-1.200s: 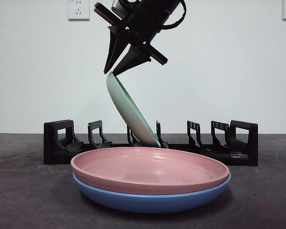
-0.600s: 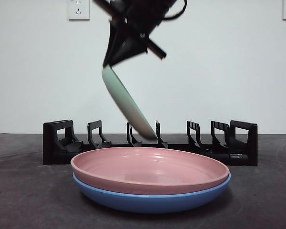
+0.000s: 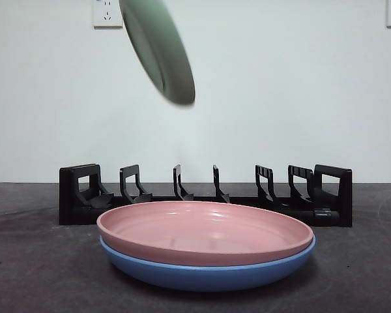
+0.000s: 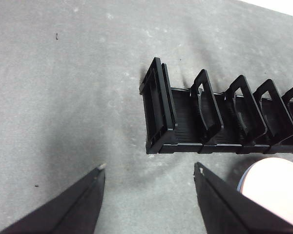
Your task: Place the plate
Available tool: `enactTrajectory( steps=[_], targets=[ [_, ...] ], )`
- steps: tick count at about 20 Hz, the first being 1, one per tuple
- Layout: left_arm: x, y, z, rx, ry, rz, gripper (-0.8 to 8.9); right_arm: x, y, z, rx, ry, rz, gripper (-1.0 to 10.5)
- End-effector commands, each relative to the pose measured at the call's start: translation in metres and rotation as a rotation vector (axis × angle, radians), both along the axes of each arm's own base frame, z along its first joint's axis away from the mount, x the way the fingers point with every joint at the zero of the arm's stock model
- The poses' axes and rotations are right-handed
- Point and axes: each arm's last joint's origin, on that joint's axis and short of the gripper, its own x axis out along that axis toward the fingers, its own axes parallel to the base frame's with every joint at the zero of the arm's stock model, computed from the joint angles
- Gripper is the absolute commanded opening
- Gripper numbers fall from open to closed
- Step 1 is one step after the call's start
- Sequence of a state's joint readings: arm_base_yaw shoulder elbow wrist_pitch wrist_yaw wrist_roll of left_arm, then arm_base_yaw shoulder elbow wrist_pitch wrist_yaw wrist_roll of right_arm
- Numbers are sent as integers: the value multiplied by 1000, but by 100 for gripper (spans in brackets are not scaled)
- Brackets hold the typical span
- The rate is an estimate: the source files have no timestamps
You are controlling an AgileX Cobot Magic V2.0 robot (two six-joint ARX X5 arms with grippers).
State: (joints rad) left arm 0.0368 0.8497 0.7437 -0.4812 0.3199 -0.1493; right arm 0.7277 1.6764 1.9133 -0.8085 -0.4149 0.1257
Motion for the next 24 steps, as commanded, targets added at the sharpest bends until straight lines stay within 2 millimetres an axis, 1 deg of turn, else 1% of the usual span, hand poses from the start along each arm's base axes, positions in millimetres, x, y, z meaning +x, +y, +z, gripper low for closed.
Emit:
enactTrajectory(
  steps=[1, 4, 7, 9, 11, 13, 15, 17, 19, 24],
  targets=[
    [1, 0, 5, -3, -21, -2, 290, -23, -8, 23, -24, -167, 65, 14],
    [1, 0, 5, -3, -21, -2, 290, -48, -19, 31, -109, -232, 65, 14],
    [1, 0, 5, -3, -21, -2, 290, -69, -28, 23, -90, -273, 93, 14],
    [1, 0, 5, -4, -19, -2, 290, -84, -37, 7, -78, -324, 74, 14],
    [1, 0, 5, -16, -14, 6, 290, -99, -48, -15, -87, -342, 71, 14],
    [1, 0, 5, -18, -14, 8, 290, -115, -58, -36, -121, -356, 77, 14],
    [1, 0, 5, -18, -13, 8, 290, -130, -62, -55, -170, -365, 105, 14],
    [1, 0, 5, -18, -14, 8, 290, -143, -62, -73, -225, -370, 139, 14],
    [1, 0, 5, -18, -14, 8, 290, -152, -57, -90, -305, -382, 170, 14],
    [1, 0, 5, -18, -14, 8, 290, -171, -47, -132, -448, -439, 229, 14]
  ],
)
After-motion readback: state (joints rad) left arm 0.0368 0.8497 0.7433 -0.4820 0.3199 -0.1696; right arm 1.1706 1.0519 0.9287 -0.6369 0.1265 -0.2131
